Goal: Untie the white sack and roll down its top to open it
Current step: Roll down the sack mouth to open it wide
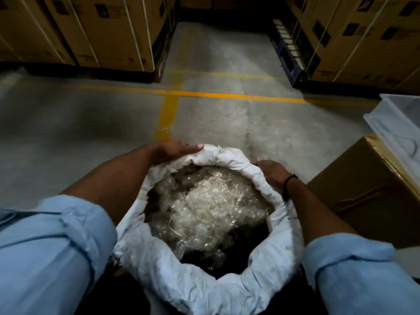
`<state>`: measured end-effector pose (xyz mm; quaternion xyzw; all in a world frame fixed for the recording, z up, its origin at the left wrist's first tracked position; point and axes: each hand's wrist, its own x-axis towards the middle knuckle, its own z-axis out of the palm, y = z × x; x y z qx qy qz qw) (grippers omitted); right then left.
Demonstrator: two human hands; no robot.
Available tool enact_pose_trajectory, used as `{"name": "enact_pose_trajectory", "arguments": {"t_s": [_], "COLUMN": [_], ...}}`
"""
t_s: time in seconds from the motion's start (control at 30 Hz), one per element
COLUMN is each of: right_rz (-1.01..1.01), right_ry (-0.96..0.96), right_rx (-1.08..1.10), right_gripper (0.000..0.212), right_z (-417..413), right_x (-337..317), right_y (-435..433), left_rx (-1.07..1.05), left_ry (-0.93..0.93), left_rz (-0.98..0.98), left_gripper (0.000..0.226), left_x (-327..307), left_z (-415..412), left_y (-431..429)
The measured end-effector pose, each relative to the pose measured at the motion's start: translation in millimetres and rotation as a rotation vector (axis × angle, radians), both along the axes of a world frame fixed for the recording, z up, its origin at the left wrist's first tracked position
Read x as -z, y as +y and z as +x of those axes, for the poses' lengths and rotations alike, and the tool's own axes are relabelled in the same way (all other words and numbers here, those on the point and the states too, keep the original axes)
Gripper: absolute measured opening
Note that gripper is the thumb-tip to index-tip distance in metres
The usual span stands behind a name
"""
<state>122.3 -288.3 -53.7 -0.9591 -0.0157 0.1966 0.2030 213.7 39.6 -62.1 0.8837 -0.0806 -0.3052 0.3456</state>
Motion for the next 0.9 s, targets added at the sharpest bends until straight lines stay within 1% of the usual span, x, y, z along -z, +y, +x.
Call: {"name": "enact_pose_trajectory", "arguments": {"t_s": [0.03,0.07,0.1,0.13,0.17,0.2,0.23,0.27,0.3,0.33,0.4,0.43,0.47,0.53,0.6,0.63,0.67,0.73,0.77,0.8,0.83,0.9], "right_rz": [0.043,0.102,0.104,0.056,-0.023,-0.106,-0.16,-0.144,-0.11,-0.108,-0.216,-0.293,-0.36,-0.424,-0.401,-0.395,-0.404,-0.501,-0.569,-0.62,-0.649,-0.663], "right_ry": [-0.057,-0.128,-0.234,-0.335,-0.426,-0.51,-0.597,-0.626,-0.608,-0.548,-0.334,-0.218,-0.124,0.01,0.097,0.125,0.136,0.131,0.114,0.088,0.047,-0.071], "right_rx": [0.108,0.26,0.372,0.433,0.423,0.37,0.286,0.186,0.054,-0.109,-0.455,-0.577,-0.656,-0.728,-0.776,-0.772,-0.75,-0.695,-0.685,-0.684,-0.697,-0.75], "right_gripper": [0.048,0.048,0.043,0.039,0.039,0.04,0.041,0.041,0.04,0.037,0.033,0.032,0.033,0.032,0.036,0.044,0.059,0.097,0.112,0.123,0.129,0.133], "right_z": [1.3,3.5,4.2,2.1,-1.0,-6.0,-12.1,-20.2,-29.1,-39.5,-69.3,-88.2,-107.3,-145.0,-179.1,-195.2,-210.8,-232.2,-236.5,-236.8,-236.3,-236.7], "right_x": [9.0,15.7,18.6,16.7,13.4,7.8,0.0,-11.0,-23.6,-34.7,-52.9,-61.7,-68.1,-77.9,-78.6,-72.9,-62.9,-35.0,-20.3,-6.9,2.7,16.3], "right_y": [2.3,5.1,8.1,13.0,17.8,22.6,29.3,37.9,47.1,57.3,75.6,82.8,87.1,90.2,86.0,81.4,75.4,64.6,62.5,62.8,66.2,75.4], "left_rx": [0.006,0.002,0.001,0.002,0.026,0.075,0.145,0.233,0.314,0.394,0.575,0.648,0.698,0.738,0.706,0.675,0.633,0.544,0.516,0.519,0.548,0.611], "left_ry": [-0.099,-0.231,-0.396,-0.567,-0.72,-0.813,-0.848,-0.845,-0.805,-0.745,-0.647,-0.597,-0.548,-0.479,-0.447,-0.449,-0.456,-0.486,-0.503,-0.515,-0.513,-0.48], "left_rz": [0.072,0.165,0.265,0.346,0.392,0.399,0.381,0.345,0.323,0.338,0.443,0.491,0.525,0.554,0.522,0.501,0.482,0.428,0.398,0.388,0.397,0.426], "left_gripper": [0.094,0.094,0.091,0.084,0.078,0.072,0.066,0.06,0.057,0.054,0.05,0.051,0.052,0.055,0.057,0.057,0.057,0.059,0.061,0.064,0.067,0.072], "left_x": [0.9,3.4,1.7,-3.7,-10.3,-19.7,-31.1,-36.8,-40.4,-43.5,-47.0,-50.8,-56.8,-66.7,-70.8,-69.1,-65.8,-53.7,-44.7,-35.3,-27.1,-13.4], "left_z": [-0.8,-3.1,-9.6,-20.2,-33.6,-49.8,-70.3,-89.0,-107.9,-129.4,-170.7,-191.1,-209.8,-237.7,-258.0,-267.3,-276.4,-294.8,-302.0,-307.4,-310.6,-313.6], "left_y": [-4.1,-9.2,-14.0,-17.0,-18.0,-17.3,-16.0,-12.2,-6.9,-2.7,1.8,1.1,-0.8,-6.2,-10.3,-13.2,-17.6,-28.2,-33.9,-39.5,-43.8,-47.4]}}
